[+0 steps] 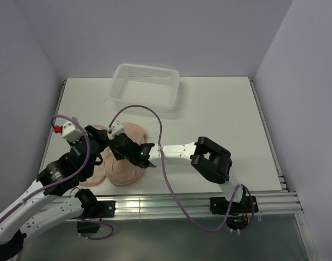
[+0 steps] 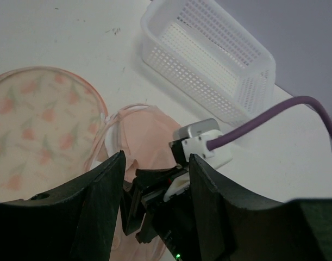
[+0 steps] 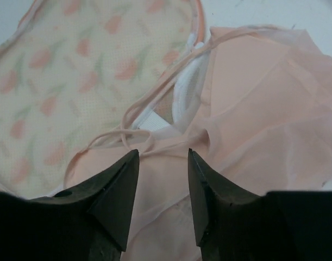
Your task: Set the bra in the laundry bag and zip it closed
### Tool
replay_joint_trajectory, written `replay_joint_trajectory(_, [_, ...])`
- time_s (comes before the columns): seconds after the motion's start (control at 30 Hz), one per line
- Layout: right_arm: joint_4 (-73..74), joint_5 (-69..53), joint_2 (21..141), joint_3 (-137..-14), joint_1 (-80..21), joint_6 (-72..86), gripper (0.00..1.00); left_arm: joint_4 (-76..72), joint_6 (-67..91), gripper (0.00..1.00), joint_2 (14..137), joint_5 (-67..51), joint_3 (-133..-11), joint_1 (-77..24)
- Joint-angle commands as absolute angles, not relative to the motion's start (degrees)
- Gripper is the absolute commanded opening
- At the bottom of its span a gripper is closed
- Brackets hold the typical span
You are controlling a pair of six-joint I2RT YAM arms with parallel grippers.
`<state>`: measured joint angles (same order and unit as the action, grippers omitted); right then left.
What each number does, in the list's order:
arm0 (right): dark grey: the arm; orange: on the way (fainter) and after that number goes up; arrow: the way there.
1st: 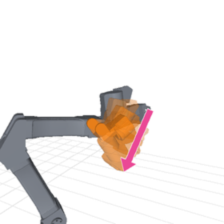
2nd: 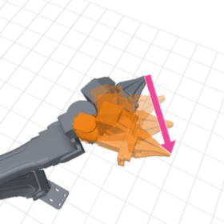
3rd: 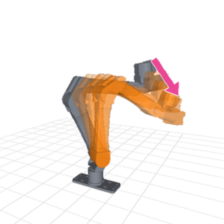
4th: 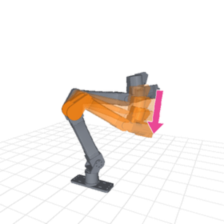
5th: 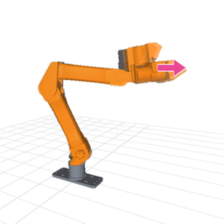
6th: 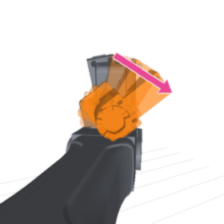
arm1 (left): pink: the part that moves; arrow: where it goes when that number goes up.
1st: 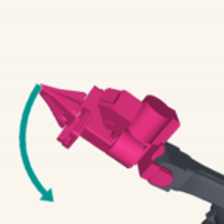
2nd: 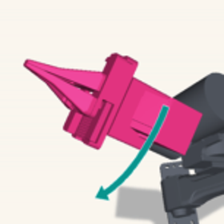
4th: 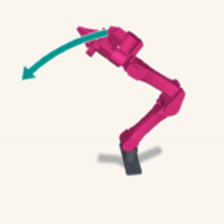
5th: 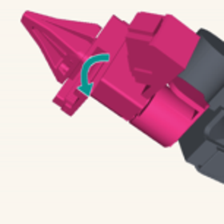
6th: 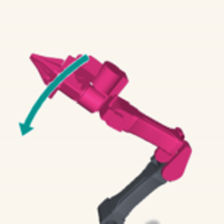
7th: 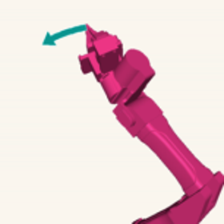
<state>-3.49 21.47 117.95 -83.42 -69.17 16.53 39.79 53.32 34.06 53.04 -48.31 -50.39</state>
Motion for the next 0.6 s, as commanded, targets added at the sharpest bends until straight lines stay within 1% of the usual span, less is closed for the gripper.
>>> replay_joint_trajectory(0.0, [-6.76, 21.19, 112.86, -80.78, -68.73, 20.21, 0.52, 37.45, 52.92, 0.57, 35.50, 54.67, -49.57, -48.17])
replay_joint_trajectory(0.13, [-9.92, 19.16, 106.45, -72.18, -68.73, 24.51, 0.54, 31.57, 47.65, 0.57, 37.52, 47.83, -48.69, -38.70])
replay_joint_trajectory(0.2, [-11.68, 18.46, 103.64, -68.57, -68.82, 25.75, 0.54, 28.32, 44.67, 0.57, 39.28, 38.80, -48.87, -33.16])
replay_joint_trajectory(0.23, [-12.99, 18.37, 100.75, -65.42, -68.91, 26.53, 0.54, 27.43, 43.60, 0.57, 41.64, 34.67, -48.95, -26.26])
replay_joint_trajectory(0.3, [-13.71, 17.76, 98.19, -63.03, -69.08, 26.89, 0.53, 26.54, 42.02, 0.55, 44.11, 24.23, -48.52, -19.19])
replay_joint_trajectory(0.33, [-13.36, 17.49, 95.91, -61.45, -69.60, 27.16, 0.53, 26.63, 41.84, 0.54, 46.12, 20.34, -48.34, -12.03])
replay_joint_trajectory(0.4, [-12.22, 17.23, 93.70, -59.60, -70.22, 27.68, 0.53, 26.28, 40.79, 0.50, 47.02, 9.12, -46.25, -4.95])
replay_joint_trajectory(0.43, [-11.26, 17.14, 91.08, -58.72, -71.18, 28.47, 0.53, 26.54, 40.17, 0.49, 47.63, 7.23, -45.53, 0.21])
replay_joint_trajectory(0.5, [-10.20, 16.96, 86.25, -55.92, -72.33, 28.74, 0.53, 27.59, 37.90, 0.42, 48.25, 4.41, -43.61, 8.65])
replay_joint_trajectory(0.57, [-8.27, 16.88, 82.81, -54.24, -74.26, 28.83, 0.53, 29.70, 36.22, 0.39, 49.48, 0.54, -42.72, 13.34])
